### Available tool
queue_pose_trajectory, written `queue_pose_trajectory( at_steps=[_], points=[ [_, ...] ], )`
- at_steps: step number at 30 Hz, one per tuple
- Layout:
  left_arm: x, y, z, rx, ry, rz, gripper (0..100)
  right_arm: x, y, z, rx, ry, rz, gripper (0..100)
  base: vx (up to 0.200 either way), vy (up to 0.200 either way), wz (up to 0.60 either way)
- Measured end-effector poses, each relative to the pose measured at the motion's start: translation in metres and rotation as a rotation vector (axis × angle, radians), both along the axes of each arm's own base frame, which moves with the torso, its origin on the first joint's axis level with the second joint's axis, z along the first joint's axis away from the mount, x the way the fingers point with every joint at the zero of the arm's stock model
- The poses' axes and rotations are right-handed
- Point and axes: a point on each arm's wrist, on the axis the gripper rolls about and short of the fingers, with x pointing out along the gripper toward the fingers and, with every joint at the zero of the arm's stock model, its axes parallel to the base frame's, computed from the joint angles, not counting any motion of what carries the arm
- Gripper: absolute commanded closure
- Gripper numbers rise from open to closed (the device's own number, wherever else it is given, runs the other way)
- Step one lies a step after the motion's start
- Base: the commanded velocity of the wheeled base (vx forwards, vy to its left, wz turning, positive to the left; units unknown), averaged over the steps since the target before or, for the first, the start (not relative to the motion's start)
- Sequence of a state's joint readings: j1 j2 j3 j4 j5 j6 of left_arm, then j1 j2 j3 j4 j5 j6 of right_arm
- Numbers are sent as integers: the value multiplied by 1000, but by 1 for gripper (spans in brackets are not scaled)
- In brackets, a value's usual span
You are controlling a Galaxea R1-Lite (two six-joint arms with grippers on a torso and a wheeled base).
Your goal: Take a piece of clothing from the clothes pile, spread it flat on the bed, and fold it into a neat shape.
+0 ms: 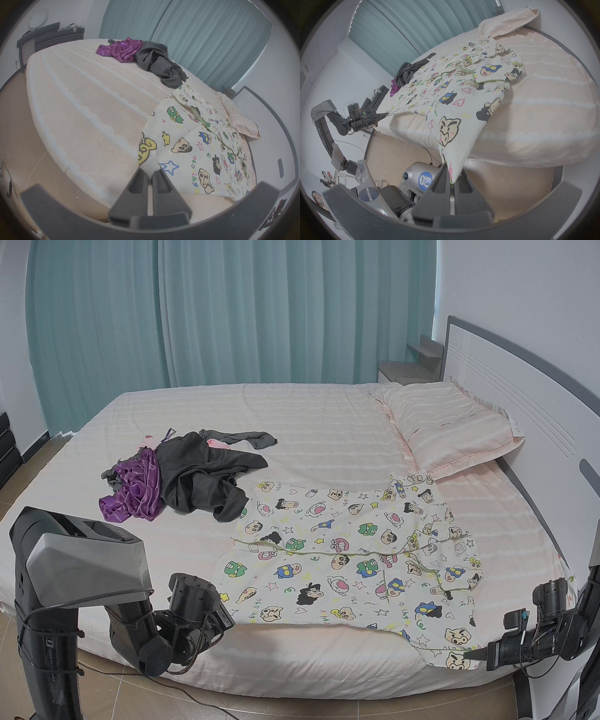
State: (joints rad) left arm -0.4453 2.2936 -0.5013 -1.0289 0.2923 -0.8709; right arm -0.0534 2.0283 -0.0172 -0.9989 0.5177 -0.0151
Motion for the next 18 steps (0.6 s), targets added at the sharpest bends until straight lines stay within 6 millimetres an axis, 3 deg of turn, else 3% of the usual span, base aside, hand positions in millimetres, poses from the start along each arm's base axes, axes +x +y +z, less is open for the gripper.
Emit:
queue_pose_trajectory(
  at_steps=[18],
  points=[
    [-47,12,0,77,111,-57,100,-27,1,13,-30,108,60,100,0,0,0]
  ],
)
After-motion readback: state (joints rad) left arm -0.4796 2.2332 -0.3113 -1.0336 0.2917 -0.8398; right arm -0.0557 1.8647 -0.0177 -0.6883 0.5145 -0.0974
